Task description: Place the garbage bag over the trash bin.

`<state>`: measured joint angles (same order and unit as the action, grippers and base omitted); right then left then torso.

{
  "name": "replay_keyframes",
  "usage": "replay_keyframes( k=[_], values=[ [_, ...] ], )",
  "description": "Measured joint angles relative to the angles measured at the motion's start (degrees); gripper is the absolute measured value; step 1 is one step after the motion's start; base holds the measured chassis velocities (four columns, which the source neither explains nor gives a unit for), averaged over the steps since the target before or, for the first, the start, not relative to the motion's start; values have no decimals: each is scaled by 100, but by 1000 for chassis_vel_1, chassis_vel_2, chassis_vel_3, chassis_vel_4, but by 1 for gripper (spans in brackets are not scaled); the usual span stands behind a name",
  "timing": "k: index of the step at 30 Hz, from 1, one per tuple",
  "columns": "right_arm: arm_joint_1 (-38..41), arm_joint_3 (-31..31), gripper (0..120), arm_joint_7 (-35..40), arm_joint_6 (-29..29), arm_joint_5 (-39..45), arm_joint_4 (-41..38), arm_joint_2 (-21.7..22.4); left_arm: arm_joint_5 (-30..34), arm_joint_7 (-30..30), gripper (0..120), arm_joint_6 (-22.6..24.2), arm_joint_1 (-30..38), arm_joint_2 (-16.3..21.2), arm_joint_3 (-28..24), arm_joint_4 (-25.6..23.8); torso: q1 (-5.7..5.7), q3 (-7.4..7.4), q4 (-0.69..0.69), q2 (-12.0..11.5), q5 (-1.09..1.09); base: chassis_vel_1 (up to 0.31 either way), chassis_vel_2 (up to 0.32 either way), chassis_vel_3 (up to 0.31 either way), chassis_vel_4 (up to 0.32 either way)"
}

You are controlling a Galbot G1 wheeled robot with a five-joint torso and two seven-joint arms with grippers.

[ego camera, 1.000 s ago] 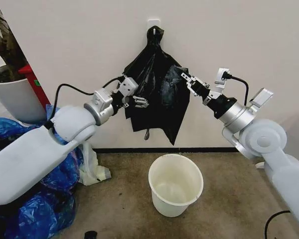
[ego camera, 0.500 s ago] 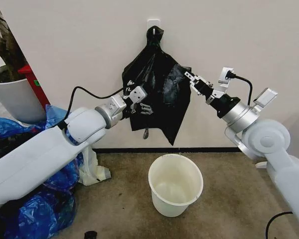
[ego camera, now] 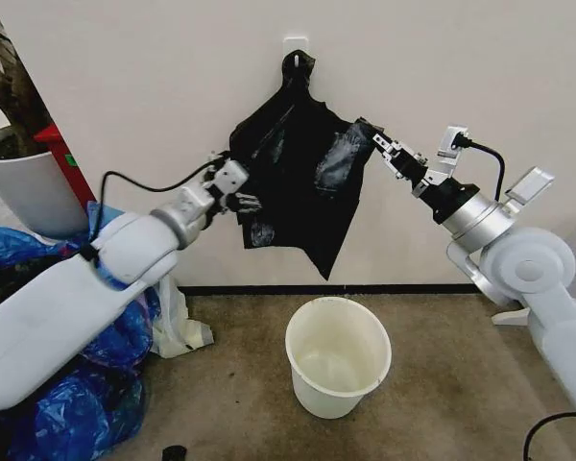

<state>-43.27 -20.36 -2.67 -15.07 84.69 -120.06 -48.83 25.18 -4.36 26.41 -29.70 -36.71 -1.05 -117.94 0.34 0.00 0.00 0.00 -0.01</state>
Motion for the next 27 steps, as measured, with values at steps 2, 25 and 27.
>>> replay_keyframes(
  k=[2,25,27],
  values=[
    [-29,16,0,-26,0,-87,42,-39,111,-221,100,-65,-330,108,368,-95,0,0,0,0,0,0,0,0,0],
    [-70,142,0,-43,5,-328,-47,-62,511,-307,100,-265,-505,94,-10,-877,0,0,-2,0,2,0,0,0,0],
    [-75,146,0,-45,5,-329,-47,-61,464,-259,100,-272,-385,31,-125,-790,0,0,-1,0,2,0,0,0,0]
  ],
)
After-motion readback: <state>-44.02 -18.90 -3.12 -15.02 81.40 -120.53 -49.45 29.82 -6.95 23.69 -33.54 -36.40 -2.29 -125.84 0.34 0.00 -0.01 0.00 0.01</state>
